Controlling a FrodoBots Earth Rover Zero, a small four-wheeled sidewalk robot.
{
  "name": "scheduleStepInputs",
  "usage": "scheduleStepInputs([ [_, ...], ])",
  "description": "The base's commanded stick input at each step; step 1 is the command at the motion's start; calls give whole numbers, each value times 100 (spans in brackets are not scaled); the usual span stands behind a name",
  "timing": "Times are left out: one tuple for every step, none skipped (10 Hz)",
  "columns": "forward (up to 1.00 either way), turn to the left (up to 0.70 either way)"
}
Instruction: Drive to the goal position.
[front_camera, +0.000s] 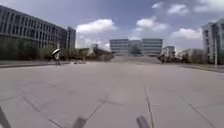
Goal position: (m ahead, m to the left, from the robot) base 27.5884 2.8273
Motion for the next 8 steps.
scheduleStepInputs([
  [70, -22],
  [70, -22],
  [70, -22],
  [70, -22],
  [70, -22],
  [70, -22],
  [70, -22],
  [70, 13],
])
